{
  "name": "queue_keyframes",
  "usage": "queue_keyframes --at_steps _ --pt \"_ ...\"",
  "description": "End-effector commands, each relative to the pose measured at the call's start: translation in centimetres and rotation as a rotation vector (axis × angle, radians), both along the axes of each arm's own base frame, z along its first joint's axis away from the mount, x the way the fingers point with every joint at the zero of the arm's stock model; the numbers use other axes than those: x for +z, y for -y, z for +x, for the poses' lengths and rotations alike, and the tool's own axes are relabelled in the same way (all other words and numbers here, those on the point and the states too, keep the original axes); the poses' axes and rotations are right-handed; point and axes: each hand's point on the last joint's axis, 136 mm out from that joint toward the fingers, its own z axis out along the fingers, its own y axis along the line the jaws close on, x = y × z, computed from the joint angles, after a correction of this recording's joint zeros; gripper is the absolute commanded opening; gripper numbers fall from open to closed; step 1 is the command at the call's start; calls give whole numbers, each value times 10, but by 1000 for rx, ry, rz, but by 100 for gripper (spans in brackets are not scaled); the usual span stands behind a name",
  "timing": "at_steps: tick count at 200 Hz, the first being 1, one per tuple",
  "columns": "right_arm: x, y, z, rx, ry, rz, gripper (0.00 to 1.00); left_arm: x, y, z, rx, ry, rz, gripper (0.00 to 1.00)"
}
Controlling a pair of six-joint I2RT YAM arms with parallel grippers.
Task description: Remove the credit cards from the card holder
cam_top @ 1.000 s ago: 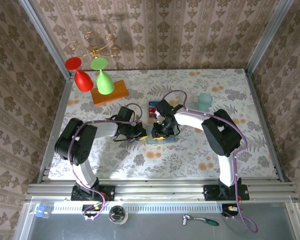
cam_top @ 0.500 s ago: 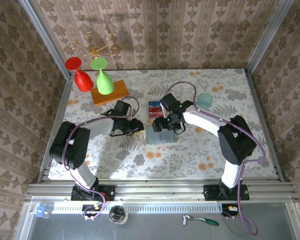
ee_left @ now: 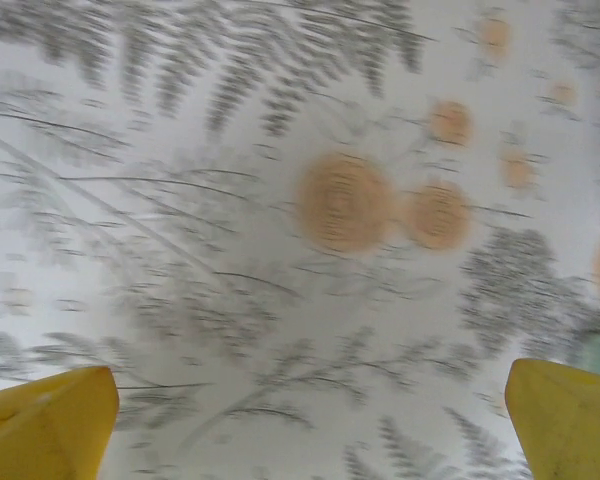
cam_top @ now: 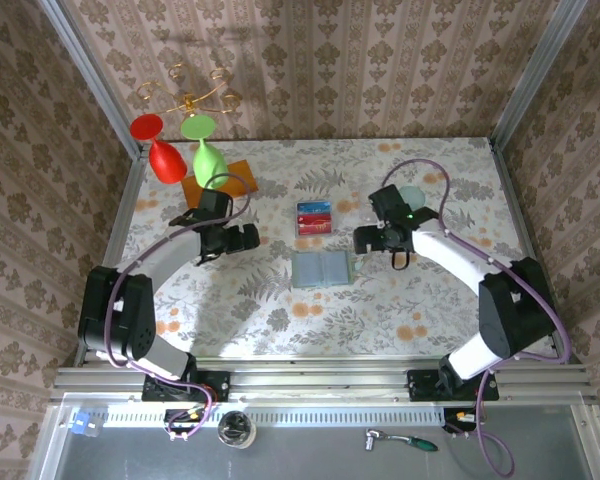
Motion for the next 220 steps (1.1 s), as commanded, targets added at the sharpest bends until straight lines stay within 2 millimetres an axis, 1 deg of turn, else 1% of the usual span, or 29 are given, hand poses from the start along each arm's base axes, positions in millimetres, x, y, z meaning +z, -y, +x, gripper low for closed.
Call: queue_keyframes --at_steps 1,12,24,30,31,34,45,62,73,81,84,104,118,135,155,169,181,197,213,220 --pt "20 33 22 -44 190 -121 100 15 -43 7 32 96 239 100" --pt "21 40 25 -19 246 -150 100 19 -54 9 47 139 293 100" --pt "25 48 29 -1 321 -185 100 29 -65 12 63 198 343 100" --pt "20 51 30 9 342 -203 100 32 -68 13 63 219 361 100" --pt "25 52 30 7 360 -201 100 33 -68 13 62 223 363 99" --pt "30 53 30 12 389 -201 100 35 -70 14 63 234 368 99" --pt "32 60 33 15 442 -218 100 39 -78 16 79 273 388 100" --pt "33 80 41 -40 491 -237 100 41 -87 24 66 350 459 100" --pt "30 90 47 -75 512 -228 100 42 -98 27 92 346 493 100" --pt "33 98 50 -97 545 -217 100 42 -104 31 105 345 508 100" --pt "24 100 51 -101 532 -218 100 41 -105 32 102 342 510 100" --pt "17 112 58 -131 587 -167 100 39 -111 45 91 397 537 100" --pt "13 116 63 -151 611 -155 100 33 -111 54 81 455 494 99" --pt "7 113 67 -132 622 -126 100 26 -114 60 89 519 418 99" --pt "8 114 62 -129 645 -101 100 21 -117 61 85 572 357 100" --pt "9 114 57 -123 680 -67 100 22 -118 58 70 596 336 100" --pt "8 118 55 -135 698 -43 100 26 -115 56 45 636 326 100" --pt "5 117 53 -122 706 -25 100 33 -115 53 35 689 338 100" --pt "1 114 53 -98 716 -13 100 40 -121 52 49 759 354 100" --pt "1 113 53 -98 718 -12 100 39 -124 52 58 788 358 100"
